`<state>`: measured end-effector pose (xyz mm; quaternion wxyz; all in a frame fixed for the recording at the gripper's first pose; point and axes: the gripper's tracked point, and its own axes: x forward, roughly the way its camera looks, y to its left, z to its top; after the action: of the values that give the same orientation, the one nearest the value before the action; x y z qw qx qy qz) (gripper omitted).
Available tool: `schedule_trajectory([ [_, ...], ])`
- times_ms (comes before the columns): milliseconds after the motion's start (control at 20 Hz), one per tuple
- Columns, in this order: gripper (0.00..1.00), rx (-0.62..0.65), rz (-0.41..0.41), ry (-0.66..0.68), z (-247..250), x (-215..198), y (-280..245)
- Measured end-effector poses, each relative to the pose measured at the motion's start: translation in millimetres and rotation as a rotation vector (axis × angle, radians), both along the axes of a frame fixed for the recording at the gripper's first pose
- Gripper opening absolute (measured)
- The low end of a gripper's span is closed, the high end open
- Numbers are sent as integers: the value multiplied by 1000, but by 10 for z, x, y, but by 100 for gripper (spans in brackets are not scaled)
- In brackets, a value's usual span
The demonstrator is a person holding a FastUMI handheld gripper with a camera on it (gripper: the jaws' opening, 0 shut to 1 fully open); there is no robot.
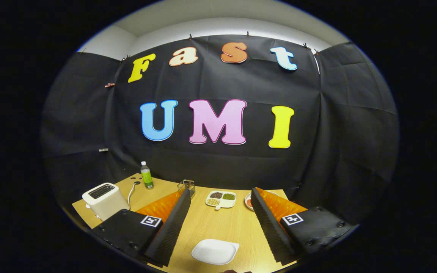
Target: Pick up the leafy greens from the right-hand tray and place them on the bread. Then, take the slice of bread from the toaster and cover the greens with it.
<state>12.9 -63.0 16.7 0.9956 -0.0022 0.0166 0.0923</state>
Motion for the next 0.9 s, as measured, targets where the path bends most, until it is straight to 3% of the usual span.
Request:
schedule_trajectory([
  [350,99,-14,-12,34,-228,5,-461],
  [900,99,-13,21,71,-397,175,-478],
])
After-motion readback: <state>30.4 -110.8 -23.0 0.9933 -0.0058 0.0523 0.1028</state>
